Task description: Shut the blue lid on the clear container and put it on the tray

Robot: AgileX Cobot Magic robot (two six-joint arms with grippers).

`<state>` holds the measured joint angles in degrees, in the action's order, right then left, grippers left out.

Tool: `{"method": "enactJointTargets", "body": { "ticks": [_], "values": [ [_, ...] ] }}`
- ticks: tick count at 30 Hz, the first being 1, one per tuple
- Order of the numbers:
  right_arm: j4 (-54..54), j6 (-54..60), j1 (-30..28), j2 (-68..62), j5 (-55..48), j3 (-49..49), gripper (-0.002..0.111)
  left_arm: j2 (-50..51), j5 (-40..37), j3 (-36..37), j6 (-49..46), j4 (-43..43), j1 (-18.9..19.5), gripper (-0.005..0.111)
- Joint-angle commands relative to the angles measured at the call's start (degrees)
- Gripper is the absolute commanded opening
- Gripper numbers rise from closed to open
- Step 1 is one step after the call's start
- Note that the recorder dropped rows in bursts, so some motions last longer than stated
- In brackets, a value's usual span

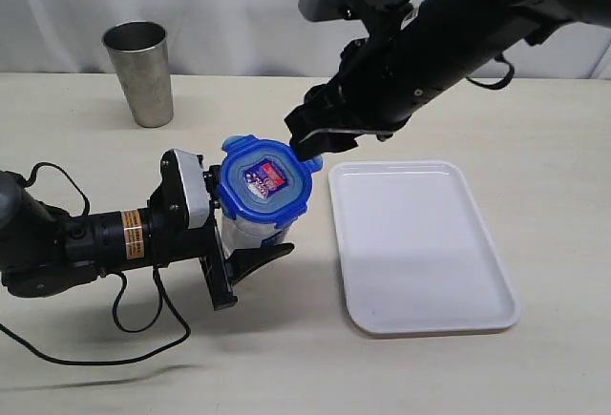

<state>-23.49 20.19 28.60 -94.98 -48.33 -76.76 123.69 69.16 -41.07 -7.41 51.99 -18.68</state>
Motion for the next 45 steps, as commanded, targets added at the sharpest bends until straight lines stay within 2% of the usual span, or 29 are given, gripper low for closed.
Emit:
{"method": "enactJointTargets", "body": {
  "ticks": [1,6,9,11,14,17,18,21,25,31,34,39,42,45],
  "values": [
    [-3.7,5.1,-0.8,-2.8,-1.2,-0.6,0.049,-0.2,0.8,0.2,-0.1,-0.2,0.1,0.0],
    [-4.6,6.3,-0.8,-4.2,-1.2,-0.6,0.049,-0.2,0.8,0.2,0.1,-0.2,0.1,0.0],
    [-6.7,9.6,-0.5,-4.3,-1.2,-0.6,0.04,-0.2,0.8,0.2,0.1,-0.2,0.1,0.0],
    [-8.6,10.9,-0.5,-4.9,-1.3,-0.6,0.038,-0.2,0.8,0.2,0.2,-0.2,0.1,0.0],
    [-10.3,12.0,-0.5,-7.5,-2.3,-0.6,0.04,-0.2,0.8,0.2,1.3,0.0,0.1,0.0],
    [-14.7,15.4,-0.5,-10.3,-6.2,-0.6,0.049,-0.2,0.8,0.2,1.7,0.0,0.1,0.0],
    [-15.0,15.6,-0.5,-10.8,-6.5,-0.6,0.047,-0.2,0.8,0.2,1.7,0.0,0.1,0.0],
    [-16.7,17.5,-0.5,-13.1,-9.6,-0.6,0.034,-0.2,0.8,0.2,1.7,0.0,0.1,0.0],
    [-22.7,21.5,-0.5,-15.0,-12.4,-0.6,0.034,-0.2,0.8,0.2,1.7,0.0,0.1,0.0],
    [-22.1,25.5,-0.8,-15.4,-13.0,-0.6,0.034,-0.2,0.8,0.2,1.7,1.2,0.1,0.0],
    [-18.8,26.4,-0.8,-13.2,-12.8,-0.6,0.038,-0.2,0.8,0.2,1.3,-0.3,0.1,0.0],
    [-12.5,27.4,-0.8,-7.4,-10.0,-0.6,0.056,-0.2,0.8,0.2,1.3,-0.6,0.1,0.0],
    [-8.7,29.9,-0.8,-3.7,-8.5,-0.6,0.057,-0.2,0.8,0.2,0.0,-0.6,0.1,0.0],
    [-6.7,34.2,-0.8,0.0,-7.3,-0.6,0.057,-0.2,-0.1,0.2,-6.3,-0.7,0.1,0.0]
  ]
}}
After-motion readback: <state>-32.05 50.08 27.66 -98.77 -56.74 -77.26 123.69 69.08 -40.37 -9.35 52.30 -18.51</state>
